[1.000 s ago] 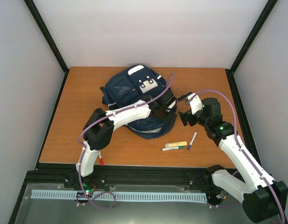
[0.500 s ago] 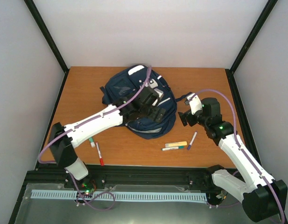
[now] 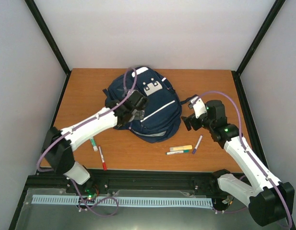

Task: Pack the student bag
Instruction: Place the book in the student bag, then zip the student bag at the center of the board.

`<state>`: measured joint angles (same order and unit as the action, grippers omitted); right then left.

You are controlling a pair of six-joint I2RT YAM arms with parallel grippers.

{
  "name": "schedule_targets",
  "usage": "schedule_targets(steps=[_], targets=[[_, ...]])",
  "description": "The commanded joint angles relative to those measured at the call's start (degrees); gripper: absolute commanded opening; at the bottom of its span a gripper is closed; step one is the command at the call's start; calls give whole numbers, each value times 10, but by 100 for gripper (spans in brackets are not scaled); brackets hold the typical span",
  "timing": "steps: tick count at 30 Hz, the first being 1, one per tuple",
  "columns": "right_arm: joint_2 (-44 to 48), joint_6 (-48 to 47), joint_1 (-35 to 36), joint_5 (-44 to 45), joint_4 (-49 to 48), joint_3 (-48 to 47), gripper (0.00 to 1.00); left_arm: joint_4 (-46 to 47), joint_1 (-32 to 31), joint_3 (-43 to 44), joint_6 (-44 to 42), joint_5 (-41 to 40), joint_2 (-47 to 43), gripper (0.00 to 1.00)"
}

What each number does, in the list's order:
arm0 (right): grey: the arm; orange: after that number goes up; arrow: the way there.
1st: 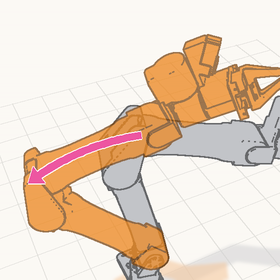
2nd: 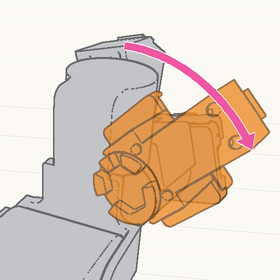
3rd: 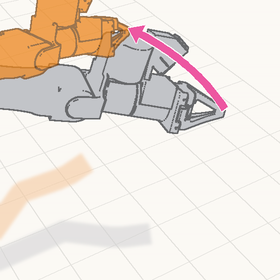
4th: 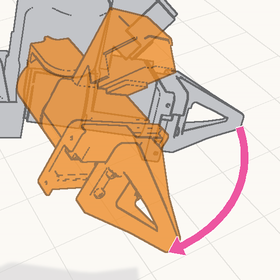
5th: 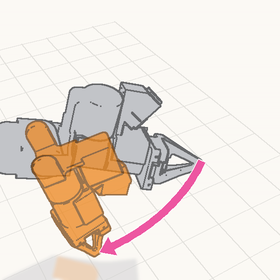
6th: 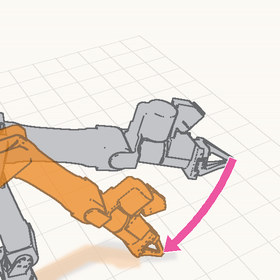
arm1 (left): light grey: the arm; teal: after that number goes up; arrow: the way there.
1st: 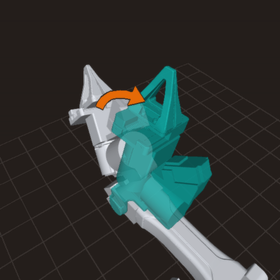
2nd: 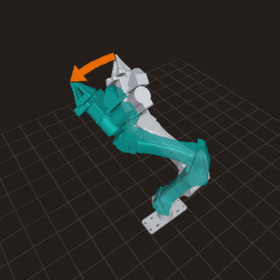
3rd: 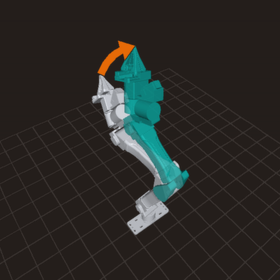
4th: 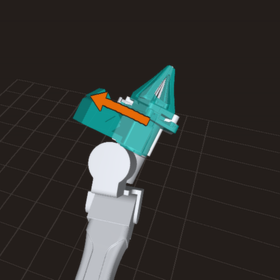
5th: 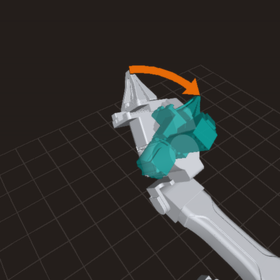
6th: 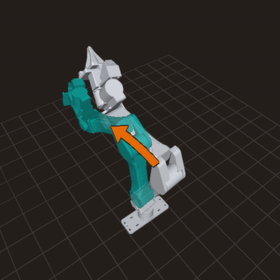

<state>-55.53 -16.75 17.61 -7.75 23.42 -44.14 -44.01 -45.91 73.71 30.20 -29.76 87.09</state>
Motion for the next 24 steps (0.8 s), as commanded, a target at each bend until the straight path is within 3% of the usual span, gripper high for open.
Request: schedule_targets(steps=[1,4,7,11,20,24], targets=[[-8,-5,-5,-27,3,-3,100,-28,40,-22,25,-33,44,100],[-18,-19,-5,-60,19,-7,99,51,54,-83,17,14,15,95],[-27,-29,-5,-85,30,-9,96,83,71,-103,9,68,14,76],[-41,-31,-5,-90,35,-13,95,74,73,-94,4,75,47,62],[-48,-34,-5,-95,40,-16,94,83,72,-82,13,96,96,51],[-50,-35,-5,-95,42,-17,93,77,72,-69,18,106,119,41]])
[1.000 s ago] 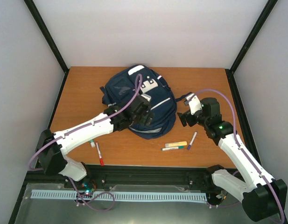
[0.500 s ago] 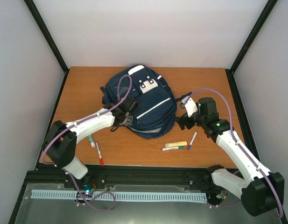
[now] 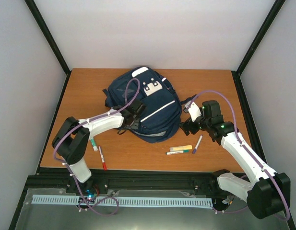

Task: Pack the student bag
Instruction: Zip the student bag at the center of the board.

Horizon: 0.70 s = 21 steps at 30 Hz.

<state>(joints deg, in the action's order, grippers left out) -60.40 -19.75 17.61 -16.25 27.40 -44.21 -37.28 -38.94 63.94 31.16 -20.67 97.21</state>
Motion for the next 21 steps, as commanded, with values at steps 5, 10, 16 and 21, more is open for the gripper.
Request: schedule_targets(steps=[5,10,16,21], targets=[[1,-7,-5,-11,4,-16,93,7,3,33,10,18,28,39],[-3,-7,-5,-13,5,-16,93,8,2,41,-1,49,39,52],[-6,-8,-5,-16,7,-18,92,3,2,40,0,50,42,48],[-9,-9,-5,-18,8,-18,92,-1,2,36,2,44,39,32]])
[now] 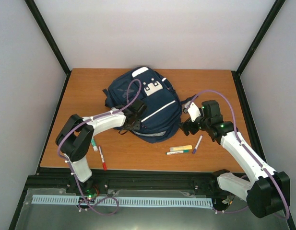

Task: Pack the student bag
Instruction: Zip the student bag at the center of the board.

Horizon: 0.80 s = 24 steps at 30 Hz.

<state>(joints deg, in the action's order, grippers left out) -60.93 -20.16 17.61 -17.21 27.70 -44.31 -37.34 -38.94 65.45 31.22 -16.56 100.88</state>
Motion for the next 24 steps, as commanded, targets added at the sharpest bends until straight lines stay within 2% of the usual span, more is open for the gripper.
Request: schedule_targets(steps=[1,8,15,20,24], targets=[[-4,-4,-5,-8,5,-18,92,-2,2,20,2,0,1,28],[-7,-6,-5,-12,6,-17,92,-19,1,14,14,-30,-36,8],[-10,-6,-5,-13,8,-19,91,-48,-13,15,22,-70,-68,1],[-15,-7,-5,-18,9,-20,91,-56,-41,17,24,-74,-85,1],[-21,-7,-5,-19,12,-22,91,-25,-71,12,18,-54,-86,1]])
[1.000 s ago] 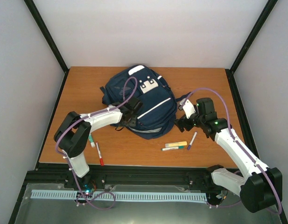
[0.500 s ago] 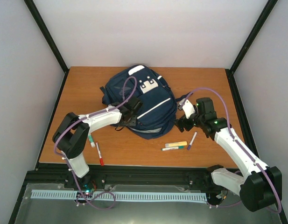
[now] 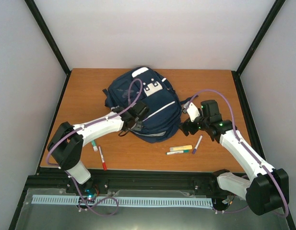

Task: Pack the student bag
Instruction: Zip the student bag at the center of the board.

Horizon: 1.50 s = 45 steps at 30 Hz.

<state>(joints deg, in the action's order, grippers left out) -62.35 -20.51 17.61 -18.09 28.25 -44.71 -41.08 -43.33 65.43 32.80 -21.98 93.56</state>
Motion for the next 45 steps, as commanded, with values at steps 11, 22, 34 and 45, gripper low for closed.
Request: schedule_targets(steps=[11,22,34,45], targets=[[-9,-4,-5,-11,9,-18,91,28,-41,7,24,-14,-9,7],[-12,-5,-5,-17,14,-20,91,254,89,-161,49,204,-134,66],[-15,-7,-5,-19,16,-20,91,340,162,-195,68,315,-89,53],[-22,-8,-5,-22,17,-21,90,306,162,-194,62,271,-65,60]])
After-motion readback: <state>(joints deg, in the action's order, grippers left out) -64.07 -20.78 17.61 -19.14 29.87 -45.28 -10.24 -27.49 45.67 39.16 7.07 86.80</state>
